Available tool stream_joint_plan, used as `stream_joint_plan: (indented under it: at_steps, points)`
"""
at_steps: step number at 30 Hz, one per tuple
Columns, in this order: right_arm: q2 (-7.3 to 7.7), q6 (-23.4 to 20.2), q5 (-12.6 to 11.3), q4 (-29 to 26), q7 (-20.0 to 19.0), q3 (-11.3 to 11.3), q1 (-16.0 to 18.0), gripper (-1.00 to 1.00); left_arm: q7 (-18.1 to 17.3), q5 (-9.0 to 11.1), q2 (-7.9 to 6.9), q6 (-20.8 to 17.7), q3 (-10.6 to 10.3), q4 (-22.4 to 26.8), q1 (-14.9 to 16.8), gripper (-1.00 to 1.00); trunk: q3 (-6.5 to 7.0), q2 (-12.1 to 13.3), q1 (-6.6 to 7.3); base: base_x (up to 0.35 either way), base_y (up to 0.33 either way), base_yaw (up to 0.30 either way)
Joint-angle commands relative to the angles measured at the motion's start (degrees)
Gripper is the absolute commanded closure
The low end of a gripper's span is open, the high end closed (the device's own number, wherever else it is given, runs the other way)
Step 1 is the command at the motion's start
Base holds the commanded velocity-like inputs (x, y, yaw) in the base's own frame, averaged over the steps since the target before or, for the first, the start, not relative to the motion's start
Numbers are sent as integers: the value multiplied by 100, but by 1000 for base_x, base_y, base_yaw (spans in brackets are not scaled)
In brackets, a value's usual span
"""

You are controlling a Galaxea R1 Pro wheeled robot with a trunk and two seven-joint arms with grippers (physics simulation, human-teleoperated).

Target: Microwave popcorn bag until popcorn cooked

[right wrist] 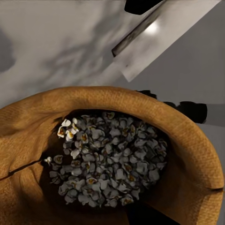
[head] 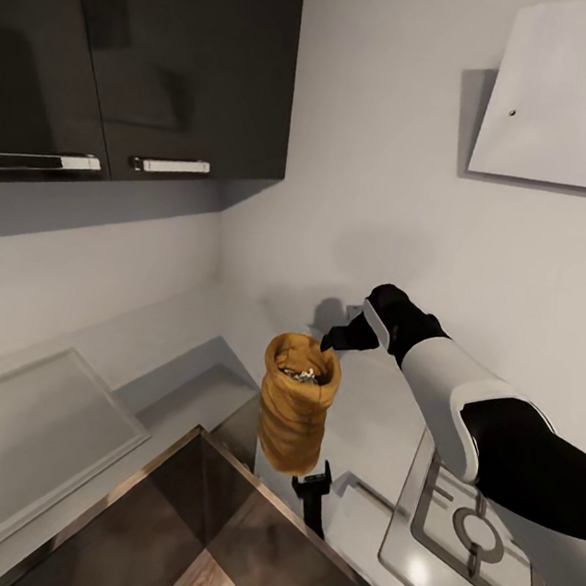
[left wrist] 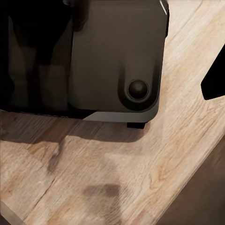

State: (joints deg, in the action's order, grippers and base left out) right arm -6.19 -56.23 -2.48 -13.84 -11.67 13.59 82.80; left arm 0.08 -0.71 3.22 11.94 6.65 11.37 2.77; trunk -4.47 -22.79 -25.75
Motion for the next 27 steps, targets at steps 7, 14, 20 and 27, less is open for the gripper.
stream_joint_plan:
  at_steps: [7,14,20,27]
  points:
    - [1,-19,-24,-5,-11,47,-8,-100,1,-8,3,19,31,-3,5,-100,-76,-13,-3,0,0,0]
    - [-10,-11,-24,12,-11,47,-67,-100,1,-10,3,19,29,-3,5,-100,-135,-13,-3,0,0,0]
    - [-13,-4,-24,16,-11,47,-112,-100,1,-11,3,19,29,-3,5,-100,-145,-13,-3,0,0,0]
    - [-17,9,-24,21,-11,47,-180,-100,1,-9,3,19,29,-3,5,-100,-146,-13,-3,0,0,0]
